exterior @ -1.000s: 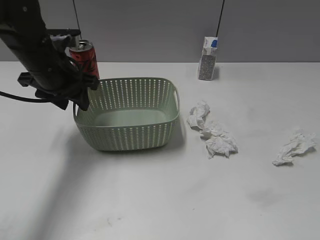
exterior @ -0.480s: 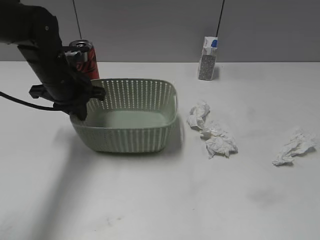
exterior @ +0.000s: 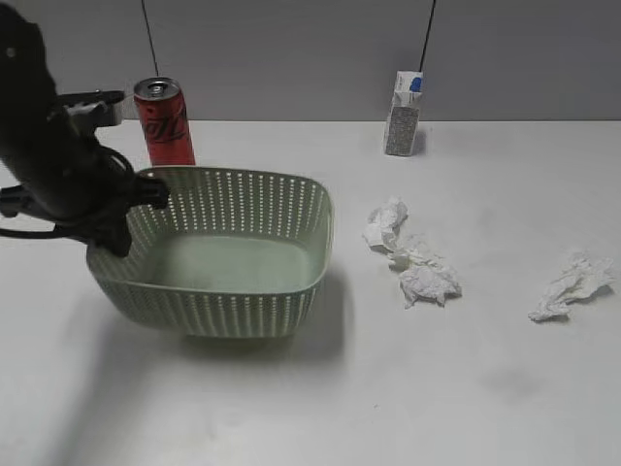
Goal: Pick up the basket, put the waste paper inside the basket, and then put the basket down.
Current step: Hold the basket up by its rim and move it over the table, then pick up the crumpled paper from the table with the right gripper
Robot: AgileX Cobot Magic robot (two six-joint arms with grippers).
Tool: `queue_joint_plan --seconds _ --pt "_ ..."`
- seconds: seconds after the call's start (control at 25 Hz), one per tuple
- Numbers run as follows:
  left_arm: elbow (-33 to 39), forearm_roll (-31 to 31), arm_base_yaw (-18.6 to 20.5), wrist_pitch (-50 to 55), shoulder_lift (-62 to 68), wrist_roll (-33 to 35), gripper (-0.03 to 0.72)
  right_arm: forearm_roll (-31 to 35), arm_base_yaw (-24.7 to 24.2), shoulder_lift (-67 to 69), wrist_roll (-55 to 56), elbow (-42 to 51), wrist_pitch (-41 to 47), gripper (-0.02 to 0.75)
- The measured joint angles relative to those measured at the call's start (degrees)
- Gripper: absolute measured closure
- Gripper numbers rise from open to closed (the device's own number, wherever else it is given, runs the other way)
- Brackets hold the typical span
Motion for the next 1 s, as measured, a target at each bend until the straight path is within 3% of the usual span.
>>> queue_joint_plan --seconds 0.24,0.44,0.68,1.0 --pt "11.6 -0.4 0.0 -4.0 -9.7 -0.1 0.689 -4.5 0.0 26.5 5.0 -4.1 -5.5 0.146" --pt "13.0 -0.5 0.0 -4.1 -10.8 -0.1 0.689 -5.0 0.0 53.8 10.6 -9.2 -13.0 0.146" --pt "13.0 -0.6 0.0 -4.2 -10.8 -0.1 0.689 -5.1 0.0 80.0 25.7 -18.5 -21.2 0.146" --pt "13.0 -0.6 0.0 -4.3 -10.8 -0.2 0.689 -5.0 0.0 94.5 36.0 -22.9 -24.1 0.160"
